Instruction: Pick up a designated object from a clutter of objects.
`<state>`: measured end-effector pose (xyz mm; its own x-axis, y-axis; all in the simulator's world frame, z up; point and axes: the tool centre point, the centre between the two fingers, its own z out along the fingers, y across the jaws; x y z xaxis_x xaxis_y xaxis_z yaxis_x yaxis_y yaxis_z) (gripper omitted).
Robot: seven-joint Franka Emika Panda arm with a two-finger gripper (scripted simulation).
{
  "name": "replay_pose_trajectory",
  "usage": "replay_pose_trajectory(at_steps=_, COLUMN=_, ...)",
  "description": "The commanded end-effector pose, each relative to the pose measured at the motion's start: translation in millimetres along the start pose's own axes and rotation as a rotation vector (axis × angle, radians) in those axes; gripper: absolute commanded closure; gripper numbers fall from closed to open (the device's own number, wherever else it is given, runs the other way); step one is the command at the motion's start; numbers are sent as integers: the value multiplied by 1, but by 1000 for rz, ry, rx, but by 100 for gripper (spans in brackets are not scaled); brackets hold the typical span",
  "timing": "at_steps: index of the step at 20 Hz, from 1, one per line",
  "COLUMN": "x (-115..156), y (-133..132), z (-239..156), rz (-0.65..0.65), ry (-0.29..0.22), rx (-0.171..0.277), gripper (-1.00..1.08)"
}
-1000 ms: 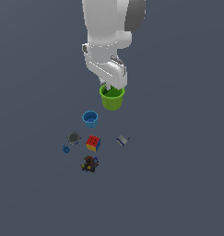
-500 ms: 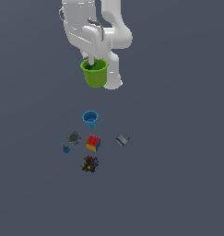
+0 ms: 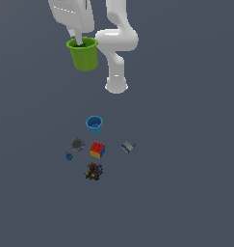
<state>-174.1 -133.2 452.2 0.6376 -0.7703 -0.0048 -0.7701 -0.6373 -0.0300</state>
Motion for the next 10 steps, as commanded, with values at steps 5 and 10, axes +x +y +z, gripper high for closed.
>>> replay_pose_trajectory(at_steps=5, x=7, y=17, z=-23, rz=-2, ry=1, rx=1, gripper=108)
replay_pose_trajectory(at_steps=10, x=8, y=19, z=-27, rz=-2, ry=1, rx=1, gripper=108)
